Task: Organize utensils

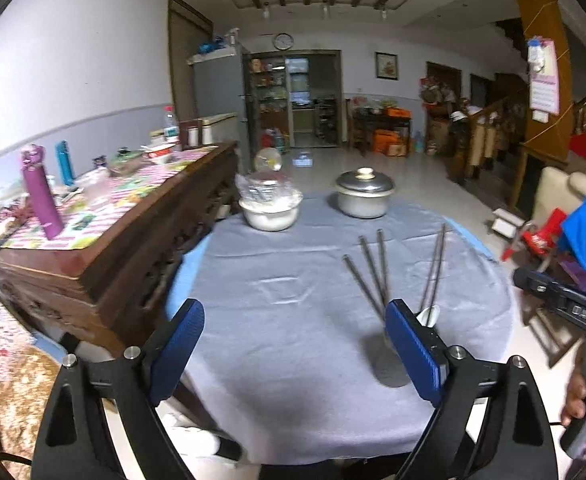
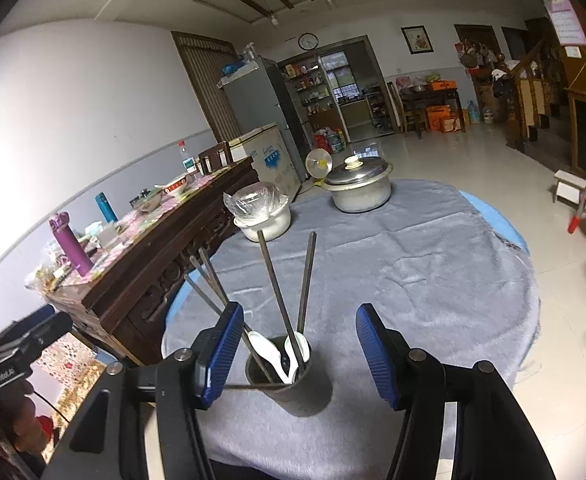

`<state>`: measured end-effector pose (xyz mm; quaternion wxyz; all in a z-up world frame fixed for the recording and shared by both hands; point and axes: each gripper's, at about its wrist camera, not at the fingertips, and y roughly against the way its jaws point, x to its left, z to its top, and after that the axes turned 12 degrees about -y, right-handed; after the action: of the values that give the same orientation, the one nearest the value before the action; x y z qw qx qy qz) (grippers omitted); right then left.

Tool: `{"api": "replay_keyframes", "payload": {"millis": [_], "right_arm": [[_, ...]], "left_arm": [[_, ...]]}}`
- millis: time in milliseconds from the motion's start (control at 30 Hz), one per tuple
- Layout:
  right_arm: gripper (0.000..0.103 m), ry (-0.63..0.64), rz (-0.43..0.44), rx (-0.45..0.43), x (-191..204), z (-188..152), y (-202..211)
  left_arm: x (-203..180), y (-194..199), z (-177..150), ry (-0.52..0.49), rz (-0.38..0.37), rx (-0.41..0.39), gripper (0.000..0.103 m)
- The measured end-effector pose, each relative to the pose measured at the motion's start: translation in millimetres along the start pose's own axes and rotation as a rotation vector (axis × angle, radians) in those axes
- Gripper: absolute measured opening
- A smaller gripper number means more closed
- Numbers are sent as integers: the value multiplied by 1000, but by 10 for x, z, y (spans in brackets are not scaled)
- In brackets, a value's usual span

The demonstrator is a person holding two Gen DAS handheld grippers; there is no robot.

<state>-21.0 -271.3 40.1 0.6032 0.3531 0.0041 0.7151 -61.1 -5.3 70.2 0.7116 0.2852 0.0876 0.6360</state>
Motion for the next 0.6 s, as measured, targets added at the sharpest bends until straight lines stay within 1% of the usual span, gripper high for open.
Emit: {"api": "replay_keyframes", "payload": {"millis": [133, 233, 400, 600], "right_arm": [[66, 51, -27, -13, 125, -118, 139], [68, 88, -44, -39, 226, -160, 259], [70, 99, -31, -65, 373, -190, 456], [71, 134, -40, -86, 527, -249, 616]], "left_arm": [[13, 36, -39, 0, 46, 18, 92], [34, 84, -31, -4, 81, 11, 92], [49, 188, -25, 11, 109, 5, 92], [67, 296, -34, 20, 133, 2, 92]]}}
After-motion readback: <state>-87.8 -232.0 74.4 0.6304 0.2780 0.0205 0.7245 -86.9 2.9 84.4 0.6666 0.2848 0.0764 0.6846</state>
